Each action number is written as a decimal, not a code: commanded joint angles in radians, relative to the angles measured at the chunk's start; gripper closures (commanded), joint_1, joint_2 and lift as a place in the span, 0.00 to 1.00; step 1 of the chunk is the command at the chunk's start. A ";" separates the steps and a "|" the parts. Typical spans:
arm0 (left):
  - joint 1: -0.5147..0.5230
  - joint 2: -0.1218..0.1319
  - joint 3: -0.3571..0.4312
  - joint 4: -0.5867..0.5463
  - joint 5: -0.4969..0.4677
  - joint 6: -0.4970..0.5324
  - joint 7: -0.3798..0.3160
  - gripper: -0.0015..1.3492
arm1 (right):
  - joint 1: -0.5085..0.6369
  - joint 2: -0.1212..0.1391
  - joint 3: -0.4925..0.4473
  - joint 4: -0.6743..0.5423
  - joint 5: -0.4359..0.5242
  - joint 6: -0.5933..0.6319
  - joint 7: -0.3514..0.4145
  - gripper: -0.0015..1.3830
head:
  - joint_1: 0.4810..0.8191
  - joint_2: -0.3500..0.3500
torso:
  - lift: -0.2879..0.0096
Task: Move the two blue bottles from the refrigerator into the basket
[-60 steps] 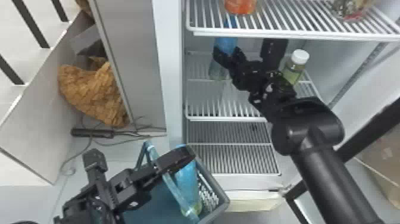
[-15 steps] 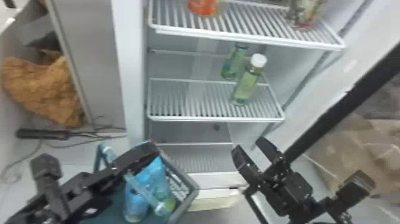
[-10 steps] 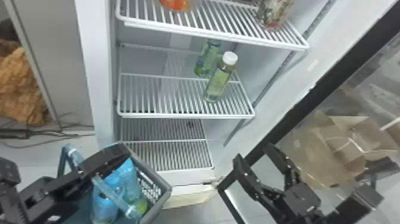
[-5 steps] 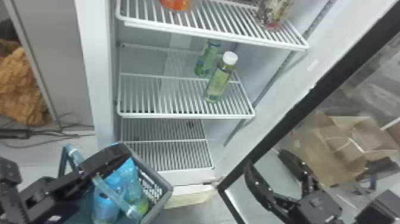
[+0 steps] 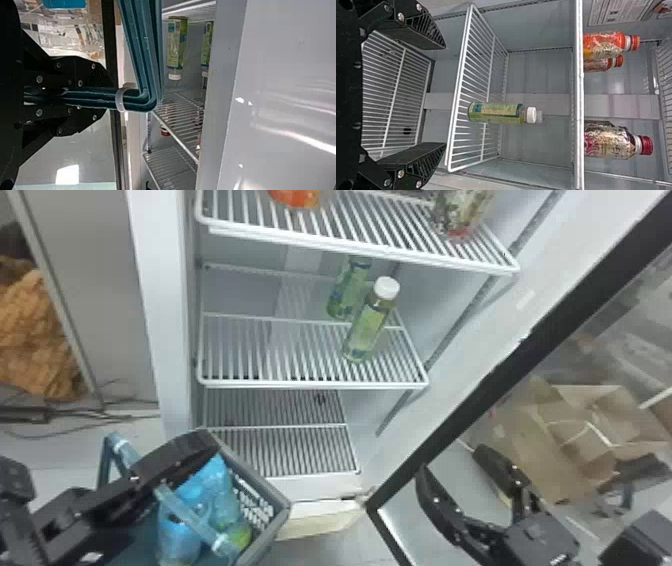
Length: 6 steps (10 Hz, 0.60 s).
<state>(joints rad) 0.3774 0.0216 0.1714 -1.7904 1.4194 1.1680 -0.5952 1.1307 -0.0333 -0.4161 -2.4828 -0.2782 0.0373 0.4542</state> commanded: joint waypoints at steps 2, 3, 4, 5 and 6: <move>0.001 -0.003 0.002 0.000 0.000 -0.002 0.000 0.89 | -0.004 -0.002 -0.001 -0.002 -0.001 0.004 0.001 0.15 | 0.63 0.00 | 0.23; 0.001 -0.005 0.002 0.000 0.000 -0.002 0.000 0.89 | -0.009 -0.003 -0.001 0.000 -0.001 0.004 0.001 0.15 | 0.63 0.00 | 0.23; -0.002 -0.005 0.004 0.000 0.000 -0.002 0.000 0.89 | -0.014 -0.003 -0.003 0.000 -0.001 0.007 0.001 0.15 | 0.63 0.00 | 0.23; -0.002 -0.005 0.004 0.000 0.000 -0.002 -0.002 0.89 | -0.019 -0.005 -0.001 0.003 -0.001 0.014 0.001 0.15 | 0.63 0.00 | 0.23; -0.002 -0.005 0.002 0.000 0.000 -0.002 -0.002 0.89 | -0.019 -0.005 -0.001 0.003 -0.003 0.019 0.004 0.15 | 0.63 0.00 | 0.23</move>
<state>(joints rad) 0.3755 0.0168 0.1745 -1.7904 1.4199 1.1653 -0.5966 1.1125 -0.0382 -0.4169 -2.4804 -0.2806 0.0531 0.4588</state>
